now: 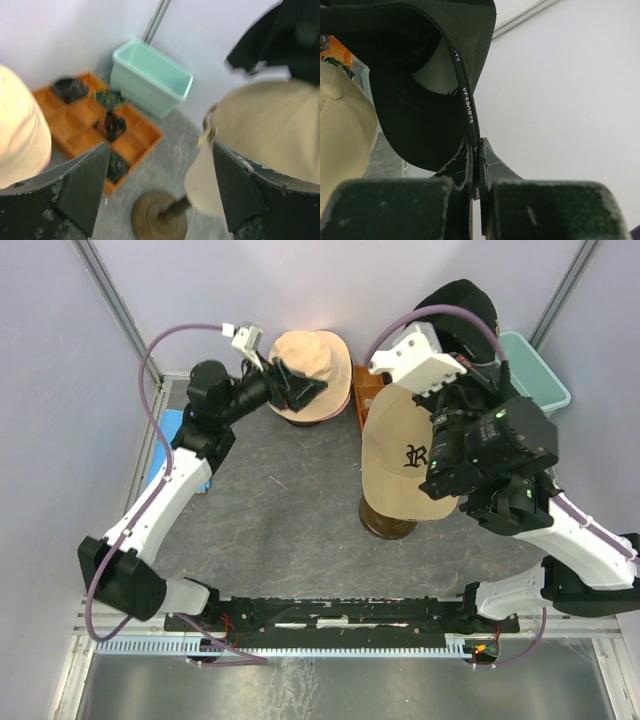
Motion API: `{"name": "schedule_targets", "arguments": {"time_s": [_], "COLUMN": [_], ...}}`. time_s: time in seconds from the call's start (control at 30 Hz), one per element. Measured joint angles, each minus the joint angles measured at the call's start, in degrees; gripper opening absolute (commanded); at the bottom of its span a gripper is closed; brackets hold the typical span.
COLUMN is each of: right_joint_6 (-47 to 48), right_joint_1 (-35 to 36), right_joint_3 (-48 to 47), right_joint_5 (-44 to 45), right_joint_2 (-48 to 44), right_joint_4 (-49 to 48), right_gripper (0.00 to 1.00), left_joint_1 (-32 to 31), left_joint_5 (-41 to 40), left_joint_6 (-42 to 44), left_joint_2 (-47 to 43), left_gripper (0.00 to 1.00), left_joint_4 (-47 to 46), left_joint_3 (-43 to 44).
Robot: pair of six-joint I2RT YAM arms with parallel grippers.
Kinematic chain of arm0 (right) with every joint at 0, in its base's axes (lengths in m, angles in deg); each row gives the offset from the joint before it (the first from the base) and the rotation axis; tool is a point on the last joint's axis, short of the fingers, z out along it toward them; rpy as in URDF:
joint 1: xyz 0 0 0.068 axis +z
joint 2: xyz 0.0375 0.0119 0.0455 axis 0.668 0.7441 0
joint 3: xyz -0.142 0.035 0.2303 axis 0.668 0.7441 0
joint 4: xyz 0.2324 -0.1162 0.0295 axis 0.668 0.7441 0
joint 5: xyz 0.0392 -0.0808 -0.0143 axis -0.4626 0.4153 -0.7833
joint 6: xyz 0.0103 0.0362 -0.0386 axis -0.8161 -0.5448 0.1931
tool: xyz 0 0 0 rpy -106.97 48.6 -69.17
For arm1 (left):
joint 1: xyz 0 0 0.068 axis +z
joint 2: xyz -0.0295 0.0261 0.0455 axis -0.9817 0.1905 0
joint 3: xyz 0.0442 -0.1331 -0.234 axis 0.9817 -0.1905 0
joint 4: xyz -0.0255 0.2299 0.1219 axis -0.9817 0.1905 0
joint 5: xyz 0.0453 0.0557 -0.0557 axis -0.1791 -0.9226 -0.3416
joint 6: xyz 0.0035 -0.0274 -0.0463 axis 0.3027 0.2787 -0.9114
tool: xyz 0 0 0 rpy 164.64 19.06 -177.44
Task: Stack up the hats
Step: Adjust the hat.
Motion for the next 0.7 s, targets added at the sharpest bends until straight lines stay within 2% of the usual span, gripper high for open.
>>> {"name": "schedule_targets", "arguments": {"time_s": [0.07, 0.2, 0.27, 0.33, 0.43, 0.5, 0.57, 0.63, 0.7], "right_joint_6": [1.88, 3.32, 3.48, 3.48, 3.48, 3.48, 3.50, 3.74, 4.11], "right_joint_1": [-0.52, -0.81, -0.81, -0.81, -0.81, -0.81, -0.81, -0.81, -0.81], "right_joint_3": [-0.96, -2.23, -2.38, -2.40, -2.62, -3.04, -3.37, -3.72, -4.07], "right_joint_5": [0.00, -0.02, -0.02, -0.02, -0.02, -0.02, -0.02, -0.02, -0.04], "right_joint_2": [0.07, 0.17, 0.66, 1.20, 2.21, 2.75, 2.91, 2.91, 2.89], "right_joint_4": [-3.37, -6.56, -7.23, -7.19, -7.02, -6.88, -6.91, -7.32, -7.91], "right_gripper": [0.00, 0.00, 0.00, 0.00, 0.00, 0.00, 0.00, 0.00, 0.00], "left_joint_1": [-0.04, -1.03, -3.58, -5.60, -8.22, -9.42, -10.58, -12.13, -13.86], "left_joint_5": [-0.09, -0.07, -0.63, -1.97, -3.50, -4.50, -5.31, -6.64, -7.78], "left_joint_6": [0.72, 2.27, 4.24, 5.53, 6.97, 7.39, 8.00, 8.15, 8.20], "left_joint_2": [-4.35, -9.66, -11.67, -12.74, -14.86, -14.97, -13.84, -11.41, -8.26], "left_gripper": [0.73, 0.66, 0.64, 0.51, 0.37, 0.21, 0.16, 0.06, 0.03], "left_joint_4": [0.11, 2.19, 5.81, 7.10, 7.82, 7.67, 6.78, 4.68, 2.56], "left_joint_3": [-6.86, -17.97, -23.76, -26.14, -30.25, -32.06, -33.81, -35.52, -36.65]}}
